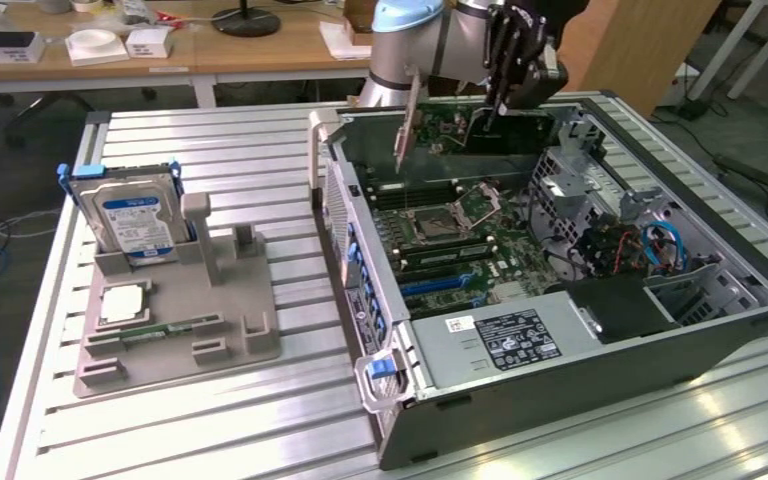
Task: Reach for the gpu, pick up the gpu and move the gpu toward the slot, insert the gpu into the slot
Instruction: 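Insert the gpu into the slot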
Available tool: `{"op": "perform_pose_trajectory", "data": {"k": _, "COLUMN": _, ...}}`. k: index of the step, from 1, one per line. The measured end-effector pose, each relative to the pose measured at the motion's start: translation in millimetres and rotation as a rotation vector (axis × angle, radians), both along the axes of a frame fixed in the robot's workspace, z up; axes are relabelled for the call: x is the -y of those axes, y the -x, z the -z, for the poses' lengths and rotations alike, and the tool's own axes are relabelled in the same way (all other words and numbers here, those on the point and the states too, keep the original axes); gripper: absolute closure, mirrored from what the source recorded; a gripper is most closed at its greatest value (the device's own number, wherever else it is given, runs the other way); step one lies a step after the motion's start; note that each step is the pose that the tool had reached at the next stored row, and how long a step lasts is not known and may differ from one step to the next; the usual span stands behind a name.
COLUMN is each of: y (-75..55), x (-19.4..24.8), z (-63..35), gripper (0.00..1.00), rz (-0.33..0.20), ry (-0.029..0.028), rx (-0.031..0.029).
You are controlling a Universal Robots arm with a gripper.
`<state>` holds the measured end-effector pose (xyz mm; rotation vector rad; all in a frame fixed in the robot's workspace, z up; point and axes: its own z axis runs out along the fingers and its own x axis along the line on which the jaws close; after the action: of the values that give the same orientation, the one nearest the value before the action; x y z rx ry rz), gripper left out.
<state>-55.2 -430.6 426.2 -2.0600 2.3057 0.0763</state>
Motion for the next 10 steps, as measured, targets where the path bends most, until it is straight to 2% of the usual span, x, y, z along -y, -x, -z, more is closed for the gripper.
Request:
{"op": "perform_pose_trajectory", "data": {"k": 5, "y": 0.0, "x": 0.0, "z": 1.2, "gripper": 0.74, "rz": -0.093, "ry": -0.0001, "rx": 0.0002}}
{"op": "perform_pose_trajectory", "data": {"k": 10, "y": 0.0, "x": 1.6, "z": 8.0, "gripper": 0.74, "rz": -0.126, "ry": -0.0001, "rx": 0.0002}}
